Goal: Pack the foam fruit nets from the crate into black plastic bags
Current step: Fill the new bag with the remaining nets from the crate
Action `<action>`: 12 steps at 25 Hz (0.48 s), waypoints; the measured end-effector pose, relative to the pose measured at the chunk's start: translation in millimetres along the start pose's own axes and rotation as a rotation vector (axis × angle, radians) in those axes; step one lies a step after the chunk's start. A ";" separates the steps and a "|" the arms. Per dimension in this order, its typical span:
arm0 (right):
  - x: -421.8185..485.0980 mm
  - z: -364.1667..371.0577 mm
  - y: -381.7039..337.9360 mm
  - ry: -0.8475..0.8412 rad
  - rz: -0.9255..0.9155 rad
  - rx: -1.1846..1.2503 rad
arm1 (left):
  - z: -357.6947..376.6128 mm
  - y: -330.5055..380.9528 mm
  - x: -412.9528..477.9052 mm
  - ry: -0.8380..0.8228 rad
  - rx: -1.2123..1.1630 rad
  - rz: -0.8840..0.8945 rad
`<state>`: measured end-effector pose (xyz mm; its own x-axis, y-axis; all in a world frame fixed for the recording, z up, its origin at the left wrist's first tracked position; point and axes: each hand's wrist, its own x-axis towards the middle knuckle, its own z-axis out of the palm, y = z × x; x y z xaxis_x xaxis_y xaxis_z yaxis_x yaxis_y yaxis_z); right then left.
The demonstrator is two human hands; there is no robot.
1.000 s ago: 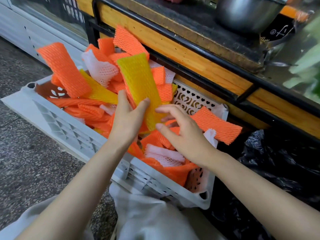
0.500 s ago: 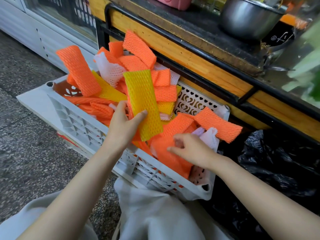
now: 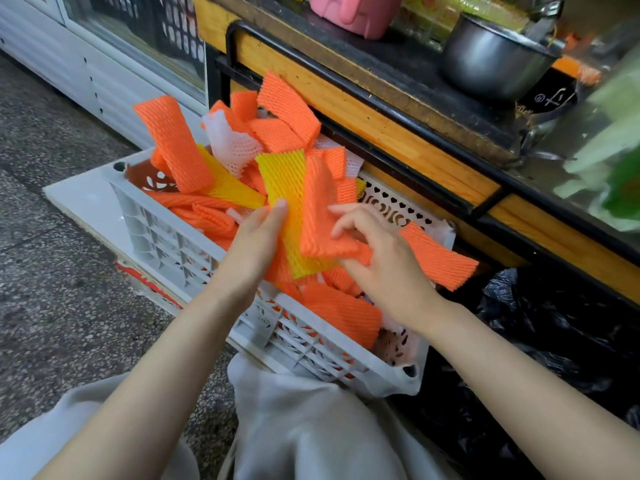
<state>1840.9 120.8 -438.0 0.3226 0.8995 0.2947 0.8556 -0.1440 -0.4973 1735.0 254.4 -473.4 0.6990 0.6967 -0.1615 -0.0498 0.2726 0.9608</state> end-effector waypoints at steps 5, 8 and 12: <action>-1.1 2.0 1.0 -0.187 0.000 0.051 | -6.9 1.9 0.9 -0.137 0.030 0.004; -1.9 8.0 9.1 -0.128 0.097 0.120 | -9.9 -2.3 1.6 0.033 0.080 0.020; -11.3 26.7 52.1 -0.445 0.500 -0.058 | -16.7 -2.4 3.6 0.085 0.068 0.015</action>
<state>1871.0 114.1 -489.1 0.4984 0.8014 -0.3307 0.6708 -0.5981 -0.4386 1725.8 267.3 -480.0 0.6355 0.7548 -0.1624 -0.0094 0.2179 0.9759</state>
